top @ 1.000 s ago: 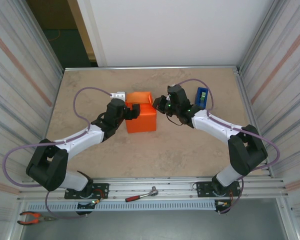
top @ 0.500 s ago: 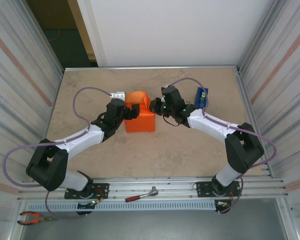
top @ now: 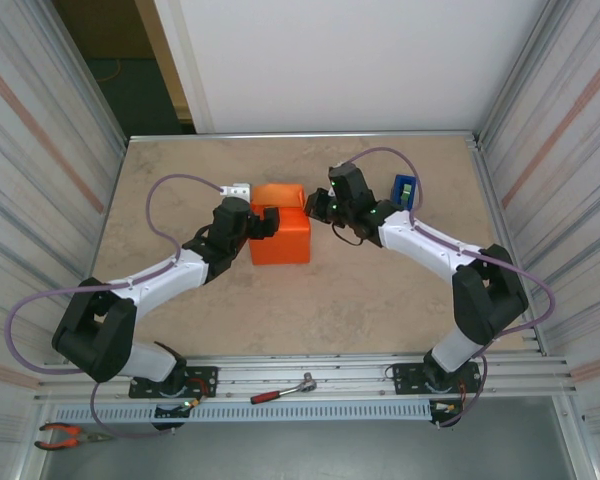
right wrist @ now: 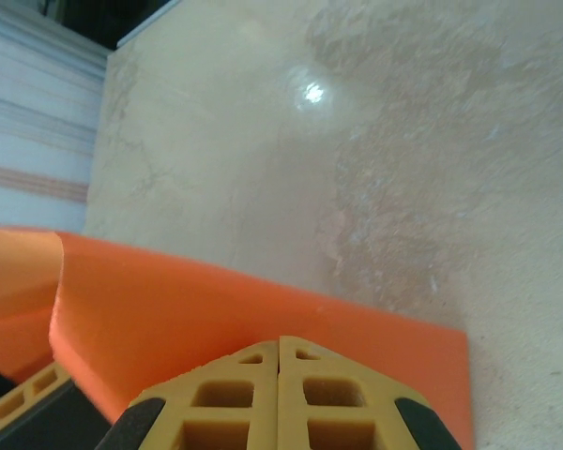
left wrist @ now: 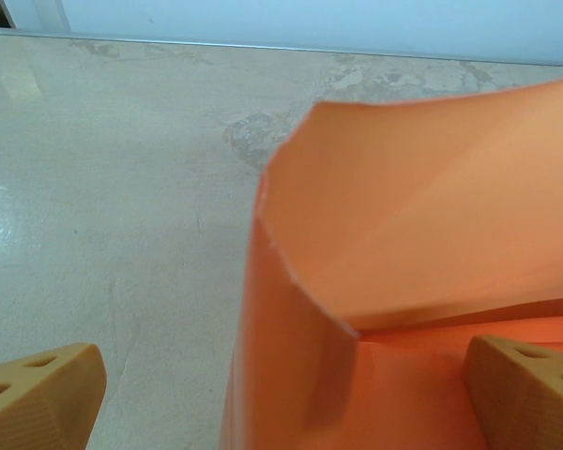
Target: Wrap the gift box in paper
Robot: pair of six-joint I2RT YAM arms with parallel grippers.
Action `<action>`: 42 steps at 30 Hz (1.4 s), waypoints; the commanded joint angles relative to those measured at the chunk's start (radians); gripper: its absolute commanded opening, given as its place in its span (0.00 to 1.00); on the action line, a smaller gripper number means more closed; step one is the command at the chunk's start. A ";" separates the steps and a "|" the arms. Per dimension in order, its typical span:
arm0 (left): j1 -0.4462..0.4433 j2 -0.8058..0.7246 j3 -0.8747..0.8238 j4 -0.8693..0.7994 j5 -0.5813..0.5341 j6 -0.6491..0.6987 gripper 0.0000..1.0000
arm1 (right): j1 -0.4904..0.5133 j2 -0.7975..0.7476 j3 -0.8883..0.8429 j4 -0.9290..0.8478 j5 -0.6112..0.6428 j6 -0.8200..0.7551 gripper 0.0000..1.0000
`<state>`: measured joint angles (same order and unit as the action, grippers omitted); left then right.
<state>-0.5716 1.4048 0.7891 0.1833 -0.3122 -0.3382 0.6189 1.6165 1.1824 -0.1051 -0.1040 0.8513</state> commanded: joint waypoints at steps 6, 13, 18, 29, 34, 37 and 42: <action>-0.010 0.022 0.003 -0.084 -0.016 0.009 0.98 | -0.021 0.032 0.029 0.042 -0.011 -0.001 0.00; -0.013 0.023 0.002 -0.082 -0.017 0.007 0.98 | 0.005 0.057 0.031 0.099 -0.076 -0.010 0.00; -0.013 0.022 -0.001 -0.079 -0.017 0.005 0.98 | 0.040 0.052 0.028 0.101 -0.083 -0.033 0.00; -0.015 0.021 -0.003 -0.078 -0.016 0.001 0.98 | 0.088 0.088 0.032 0.048 -0.049 -0.080 0.00; -0.016 0.014 -0.005 -0.080 -0.013 -0.001 0.98 | 0.144 0.109 0.040 -0.069 0.065 -0.167 0.00; -0.015 0.010 -0.004 -0.083 -0.006 -0.008 0.98 | 0.176 0.123 0.031 -0.126 0.154 -0.219 0.00; -0.016 -0.010 0.027 -0.133 0.008 -0.026 0.98 | 0.211 0.145 0.011 -0.172 0.235 -0.254 0.00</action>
<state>-0.5781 1.4033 0.7982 0.1585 -0.3145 -0.3500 0.7975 1.6939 1.2289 -0.1028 0.0887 0.6418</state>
